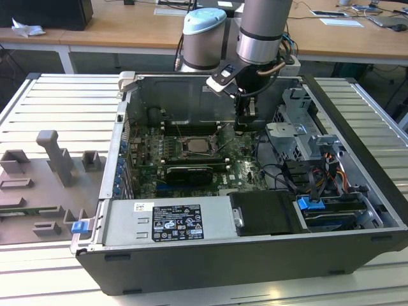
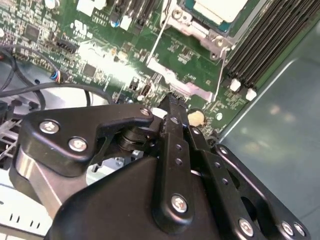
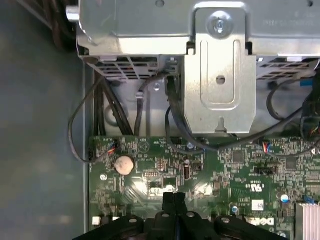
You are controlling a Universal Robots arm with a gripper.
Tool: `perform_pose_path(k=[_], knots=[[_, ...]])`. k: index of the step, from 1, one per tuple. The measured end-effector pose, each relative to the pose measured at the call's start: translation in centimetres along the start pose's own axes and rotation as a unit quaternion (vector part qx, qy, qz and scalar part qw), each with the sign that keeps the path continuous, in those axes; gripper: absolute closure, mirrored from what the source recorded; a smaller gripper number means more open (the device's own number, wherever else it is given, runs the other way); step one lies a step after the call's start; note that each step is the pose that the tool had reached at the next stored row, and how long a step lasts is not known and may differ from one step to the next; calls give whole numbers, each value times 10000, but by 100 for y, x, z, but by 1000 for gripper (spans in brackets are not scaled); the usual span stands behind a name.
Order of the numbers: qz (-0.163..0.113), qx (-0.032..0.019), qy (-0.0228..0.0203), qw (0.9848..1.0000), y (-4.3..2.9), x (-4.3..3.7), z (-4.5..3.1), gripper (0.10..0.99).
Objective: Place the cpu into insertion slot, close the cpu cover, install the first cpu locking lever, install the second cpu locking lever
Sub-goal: 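Close the cpu cover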
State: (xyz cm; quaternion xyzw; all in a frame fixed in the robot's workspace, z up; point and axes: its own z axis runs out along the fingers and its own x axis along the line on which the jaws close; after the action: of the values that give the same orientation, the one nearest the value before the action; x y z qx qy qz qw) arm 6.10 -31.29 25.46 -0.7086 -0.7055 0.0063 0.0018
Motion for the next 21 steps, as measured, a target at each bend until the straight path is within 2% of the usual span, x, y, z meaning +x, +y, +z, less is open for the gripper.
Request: perform_pose_path(k=[2, 7, 14, 18, 21], knots=[[2, 48, 0, 10000, -5, 1, 1, 980], [1, 51, 0, 10000, -103, 0, 2, 980], [0, 49, 1, 10000, -146, 0, 3, 980], [0, 47, 0, 10000, -270, -1, 4, 980], [0, 46, 1, 10000, -332, -1, 6, 980]])
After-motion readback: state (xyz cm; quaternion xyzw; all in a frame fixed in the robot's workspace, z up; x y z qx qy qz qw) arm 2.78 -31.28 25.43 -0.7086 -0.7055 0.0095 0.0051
